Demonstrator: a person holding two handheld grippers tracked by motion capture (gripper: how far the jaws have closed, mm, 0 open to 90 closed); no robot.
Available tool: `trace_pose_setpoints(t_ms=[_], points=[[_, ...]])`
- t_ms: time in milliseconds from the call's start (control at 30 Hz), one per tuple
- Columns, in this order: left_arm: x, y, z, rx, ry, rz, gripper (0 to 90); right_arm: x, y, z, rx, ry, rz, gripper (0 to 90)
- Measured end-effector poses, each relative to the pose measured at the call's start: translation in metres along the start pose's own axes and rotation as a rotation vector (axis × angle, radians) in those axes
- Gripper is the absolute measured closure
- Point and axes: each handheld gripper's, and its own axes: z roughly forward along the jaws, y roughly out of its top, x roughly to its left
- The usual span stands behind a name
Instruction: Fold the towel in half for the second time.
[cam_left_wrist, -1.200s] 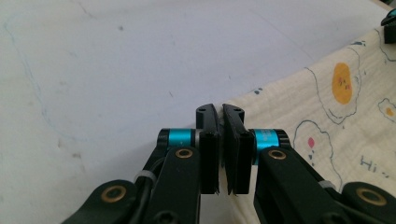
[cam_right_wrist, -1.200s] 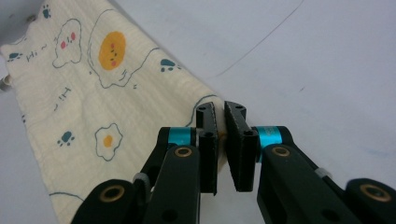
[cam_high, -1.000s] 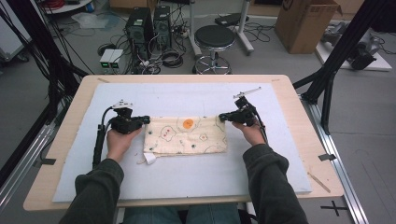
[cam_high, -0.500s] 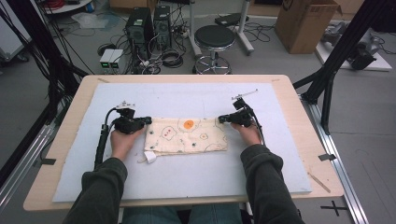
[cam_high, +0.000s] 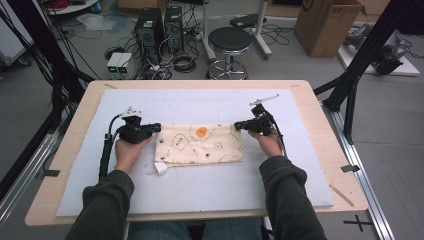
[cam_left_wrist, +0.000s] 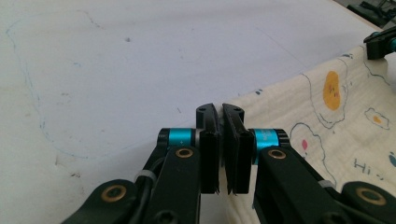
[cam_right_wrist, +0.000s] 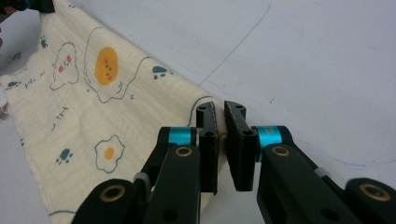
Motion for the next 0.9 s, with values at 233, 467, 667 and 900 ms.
trace_pose_setpoints(t_ms=[233, 467, 667, 900], points=[[0.000, -0.002, -0.006, -0.014, -0.013, 0.014, 85.1, 0.005, 0.001, -0.004, -0.009, 0.004, -0.024, 84.0], [-0.003, -0.005, -0.010, -0.027, -0.029, 0.033, 85.1, 0.007, -0.002, -0.008, -0.022, 0.011, -0.030, 84.0], [-0.005, -0.007, -0.014, -0.027, -0.036, 0.053, 85.0, 0.010, -0.005, -0.011, -0.025, 0.023, -0.040, 84.0], [-0.011, -0.008, -0.021, -0.036, -0.051, 0.087, 85.0, 0.013, -0.007, -0.016, -0.026, 0.036, -0.056, 84.0]])
